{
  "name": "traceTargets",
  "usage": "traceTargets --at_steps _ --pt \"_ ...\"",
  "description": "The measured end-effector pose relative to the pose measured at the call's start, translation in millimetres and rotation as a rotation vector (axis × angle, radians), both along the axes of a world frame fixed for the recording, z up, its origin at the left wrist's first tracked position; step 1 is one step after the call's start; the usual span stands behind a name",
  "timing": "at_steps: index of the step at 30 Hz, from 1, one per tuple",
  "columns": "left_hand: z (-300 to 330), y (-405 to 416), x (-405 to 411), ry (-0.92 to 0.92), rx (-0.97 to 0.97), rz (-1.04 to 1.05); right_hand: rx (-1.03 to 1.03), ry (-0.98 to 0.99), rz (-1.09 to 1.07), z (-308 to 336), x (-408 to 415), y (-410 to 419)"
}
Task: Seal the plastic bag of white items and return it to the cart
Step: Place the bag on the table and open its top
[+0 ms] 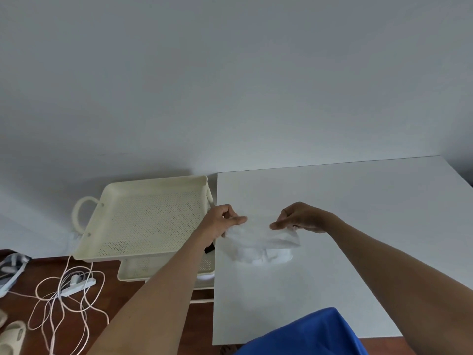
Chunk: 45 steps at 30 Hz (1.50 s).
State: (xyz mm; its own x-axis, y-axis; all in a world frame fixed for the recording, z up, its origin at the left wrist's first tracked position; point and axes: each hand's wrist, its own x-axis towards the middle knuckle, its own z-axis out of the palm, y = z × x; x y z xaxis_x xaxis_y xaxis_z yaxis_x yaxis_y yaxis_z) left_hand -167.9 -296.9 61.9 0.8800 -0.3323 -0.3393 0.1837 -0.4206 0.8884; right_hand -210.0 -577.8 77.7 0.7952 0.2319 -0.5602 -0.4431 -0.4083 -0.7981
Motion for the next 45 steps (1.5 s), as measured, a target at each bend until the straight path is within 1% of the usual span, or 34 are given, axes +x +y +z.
traceTargets --at_steps 2,5,8,10,11,13,15,18,20,25,27,29,32,34,36,38,40,42,45 --pt "3 2 1 -0.007 0.035 -0.016 -0.010 -0.047 -0.029 0 3 2" --pt "11 -3 3 -0.015 0.072 -0.079 -0.056 -0.227 -0.171 -1 11 14" --pt "20 -10 7 0.017 0.165 -0.185 -0.028 -0.306 -0.193 -2 16 27" --pt "23 -15 8 -0.006 0.231 -0.242 -0.003 -0.284 -0.185 -2 19 30" --pt "23 -17 10 -0.026 0.243 -0.232 0.007 -0.248 -0.177 1 20 30" --pt "22 -16 13 -0.058 0.250 -0.167 0.026 -0.134 -0.135 4 20 25" --pt "22 -10 16 -0.060 0.251 -0.147 0.051 -0.038 -0.076 6 19 17" --pt "20 -3 18 -0.048 0.234 -0.173 0.044 0.018 -0.012 6 20 6" --pt "18 0 20 -0.033 0.212 -0.185 0.041 -0.011 -0.029 5 22 6" --pt "21 2 24 0.053 0.202 -0.239 0.007 -0.274 -0.199 -1 28 15" --pt "23 1 25 0.019 0.221 -0.232 0.002 -0.307 -0.210 -2 31 18" --pt "27 -4 25 -0.055 0.204 -0.199 0.009 -0.304 -0.190 0 34 19" --pt "34 -15 23 -0.066 0.125 -0.214 0.091 -0.213 -0.127 7 38 18" --pt "33 -22 22 -0.122 0.161 -0.256 0.114 -0.134 -0.081 12 39 14" --pt "31 -28 21 -0.163 0.181 -0.248 0.097 -0.055 -0.023 14 39 7" --pt "30 -30 22 -0.168 0.185 -0.221 0.090 0.026 0.000 13 37 -1" --pt "29 -30 22 -0.159 0.191 -0.211 0.089 0.067 -0.003 13 35 -5" --pt "29 -29 23 -0.131 0.208 -0.222 0.066 0.023 -0.010 13 34 -3" --pt "31 -28 29 -0.088 0.272 -0.266 -0.016 -0.194 -0.098 12 36 4"
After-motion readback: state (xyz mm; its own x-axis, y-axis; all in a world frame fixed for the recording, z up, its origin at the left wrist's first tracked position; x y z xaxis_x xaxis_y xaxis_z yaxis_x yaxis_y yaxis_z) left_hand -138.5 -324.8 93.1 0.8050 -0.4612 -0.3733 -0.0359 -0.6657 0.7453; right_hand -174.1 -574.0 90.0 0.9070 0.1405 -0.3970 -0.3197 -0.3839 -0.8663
